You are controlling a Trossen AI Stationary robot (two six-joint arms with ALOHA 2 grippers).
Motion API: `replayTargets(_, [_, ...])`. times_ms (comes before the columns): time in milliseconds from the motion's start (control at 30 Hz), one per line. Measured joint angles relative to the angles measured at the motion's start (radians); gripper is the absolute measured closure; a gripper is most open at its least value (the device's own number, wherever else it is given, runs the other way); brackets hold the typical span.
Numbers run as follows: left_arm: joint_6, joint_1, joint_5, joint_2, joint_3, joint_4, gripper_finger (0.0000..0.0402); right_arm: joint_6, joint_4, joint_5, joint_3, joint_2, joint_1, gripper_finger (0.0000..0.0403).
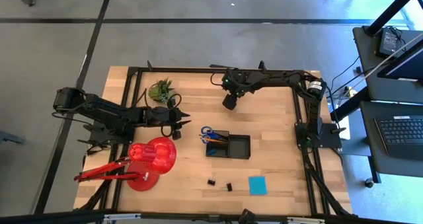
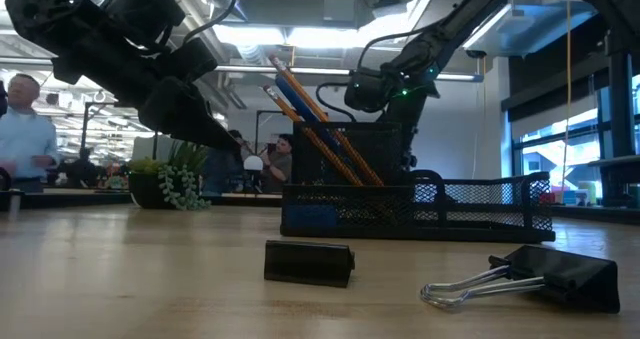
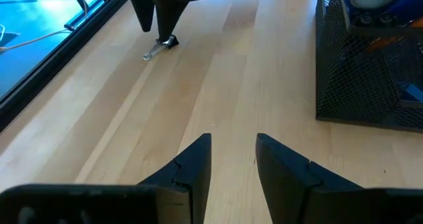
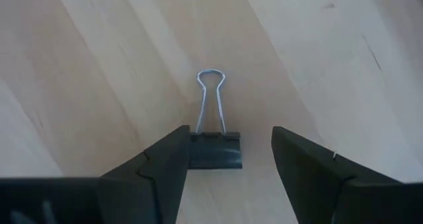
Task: Pick and place office supplies into organizer
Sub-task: Put the top black binder clip into the black desk organizer
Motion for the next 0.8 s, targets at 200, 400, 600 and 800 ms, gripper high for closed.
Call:
replayTargets(200, [0.000,0.000,0.000,0.000,0.000,0.000,0.0288,0.028,-0.013,-0.049,0.000,0.000,0.000,0.0167])
replayTargets(400, [0.001,0.000,0.000,0.000,0.000,0.000,0.0288,0.002,-0.011,-0.052,0.000,0.000,0.000,0.0113])
replayTargets(600, [0.001,0.000,0.000,0.000,0.000,0.000,0.0288,0.003,-0.019,-0.045,0.000,0.000,0.001,0.0096])
replayTargets(800, [0.001,0.000,0.000,0.000,0.000,0.000,0.0288,0.057,-0.018,-0.043,0.000,0.000,0.001,0.0103])
